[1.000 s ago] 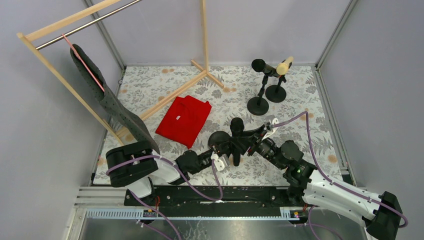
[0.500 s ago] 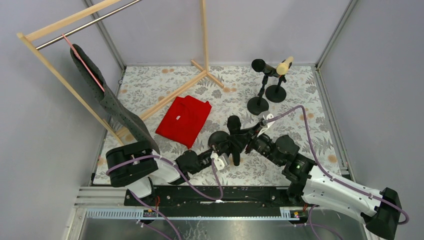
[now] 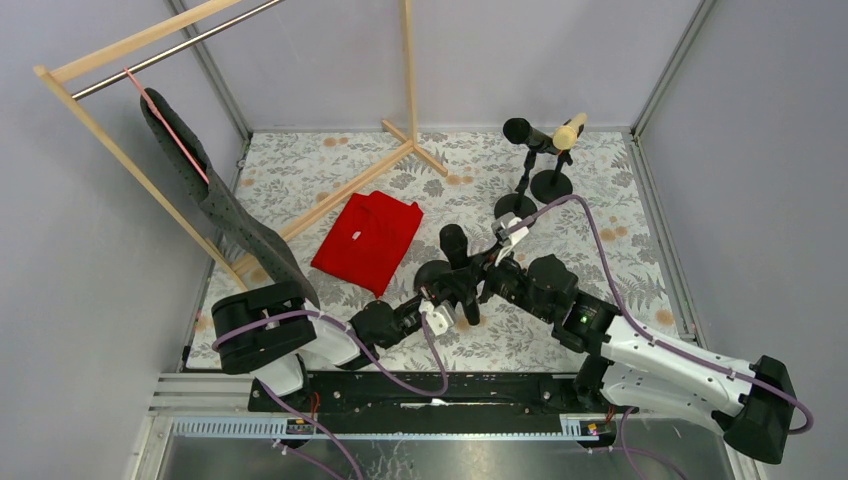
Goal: Attach the microphones to the stand
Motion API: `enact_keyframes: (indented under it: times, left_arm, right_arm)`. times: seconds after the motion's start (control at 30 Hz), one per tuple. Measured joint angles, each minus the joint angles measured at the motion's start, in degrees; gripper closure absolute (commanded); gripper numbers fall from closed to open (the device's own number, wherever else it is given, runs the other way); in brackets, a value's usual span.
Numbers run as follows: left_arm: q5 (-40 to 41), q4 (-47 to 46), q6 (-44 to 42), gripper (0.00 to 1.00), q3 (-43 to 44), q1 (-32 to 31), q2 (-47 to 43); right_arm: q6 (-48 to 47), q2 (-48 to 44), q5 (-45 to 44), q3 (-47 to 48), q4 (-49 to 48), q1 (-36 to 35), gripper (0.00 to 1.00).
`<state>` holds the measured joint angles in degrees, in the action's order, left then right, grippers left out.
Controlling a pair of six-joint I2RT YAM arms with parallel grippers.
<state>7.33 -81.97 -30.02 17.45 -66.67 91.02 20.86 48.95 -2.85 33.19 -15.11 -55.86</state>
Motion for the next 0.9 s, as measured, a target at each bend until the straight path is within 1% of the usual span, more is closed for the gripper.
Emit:
enact_keyframes:
  times: [0.23, 0.47, 0.57, 0.73, 0.9]
  left_arm:
    - [-0.2, 0.0, 0.1, 1.0, 0.0, 0.0, 0.0]
    - [0.2, -0.5, 1.7, 1.0, 0.0, 0.3, 0.2]
    - [0.3, -0.7, 4.0, 1.0, 0.1, 0.8, 0.2]
    - [-0.3, 1.5, 12.1, 1.0, 2.4, 0.9, 0.6]
    - [-0.5, 2.0, 18.0, 1.0, 7.0, 1.1, 4.7]
  right_arm:
    - [-0.1, -1.7, 0.6, 0.8, 4.5, -0.4, 0.31]
    - [-1.4, -7.6, -0.7, 4.2, 12.9, -0.9, 0.29]
    - [-2.5, -11.1, -2.7, 6.8, 16.3, -1.2, 0.29]
    - [-4.1, -17.0, -8.0, 8.2, 21.1, -1.3, 0.29]
    - [-4.1, -20.1, -11.3, 8.0, 25.7, -1.3, 0.29]
